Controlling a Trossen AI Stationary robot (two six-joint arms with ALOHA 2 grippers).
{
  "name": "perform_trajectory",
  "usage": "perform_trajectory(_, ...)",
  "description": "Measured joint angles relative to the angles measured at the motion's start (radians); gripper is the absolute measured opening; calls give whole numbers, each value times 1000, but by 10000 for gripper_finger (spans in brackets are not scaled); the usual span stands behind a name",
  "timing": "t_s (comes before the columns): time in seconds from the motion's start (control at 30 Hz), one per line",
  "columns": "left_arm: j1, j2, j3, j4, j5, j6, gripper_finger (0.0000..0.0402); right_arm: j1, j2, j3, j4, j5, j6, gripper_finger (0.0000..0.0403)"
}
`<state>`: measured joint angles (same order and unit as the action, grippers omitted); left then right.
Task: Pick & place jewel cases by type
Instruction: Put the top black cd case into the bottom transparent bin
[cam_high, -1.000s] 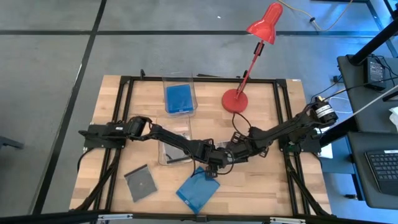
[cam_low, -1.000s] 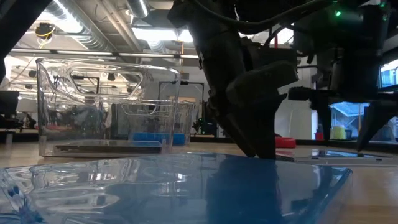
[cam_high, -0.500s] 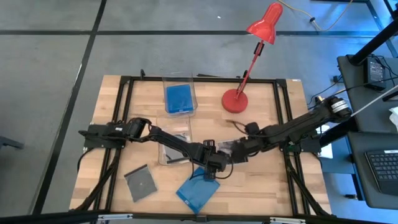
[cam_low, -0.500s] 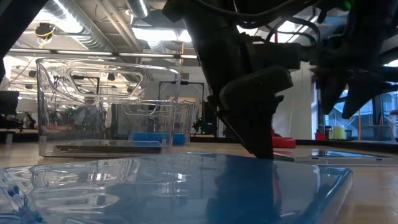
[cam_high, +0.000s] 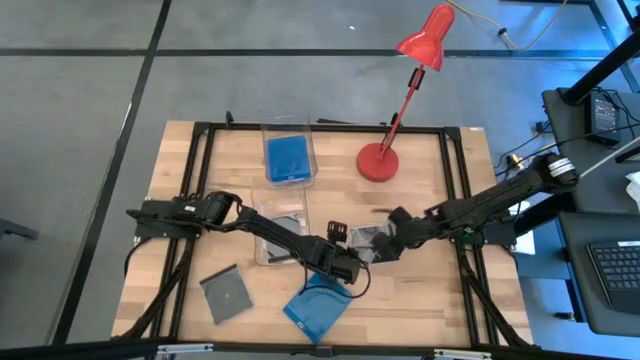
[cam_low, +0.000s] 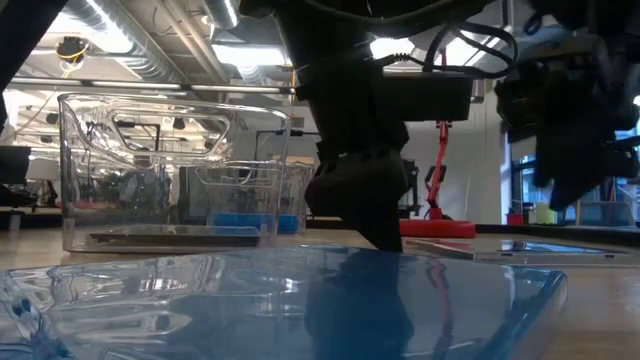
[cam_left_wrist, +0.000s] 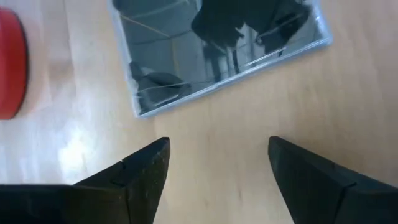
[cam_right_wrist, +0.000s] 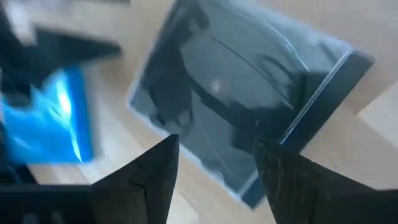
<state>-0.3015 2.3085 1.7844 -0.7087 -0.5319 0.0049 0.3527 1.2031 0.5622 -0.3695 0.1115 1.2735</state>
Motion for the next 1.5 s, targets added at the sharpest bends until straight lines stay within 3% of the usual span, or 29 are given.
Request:
perform_trajectory(0.27,-5,0,0,-10,-16,-37,271,0,-257,-205,59,88,142,211)
perform_trajectory(0.5,-3,-2,1,48,-28,-17,271,3,-298,-405,333,90,210,211)
perform_trajectory(0.63,-3,-3,2,86,-46,54,271,3,-298,-464,386,90,250,211)
perform_trajectory(0.97,6,35,7,172,-16,391,271,3,-299,-485,421,91,268,211)
perform_trajectory(1.5,22,48,6,248,-22,395,271,3,-295,-486,445,90,294,211)
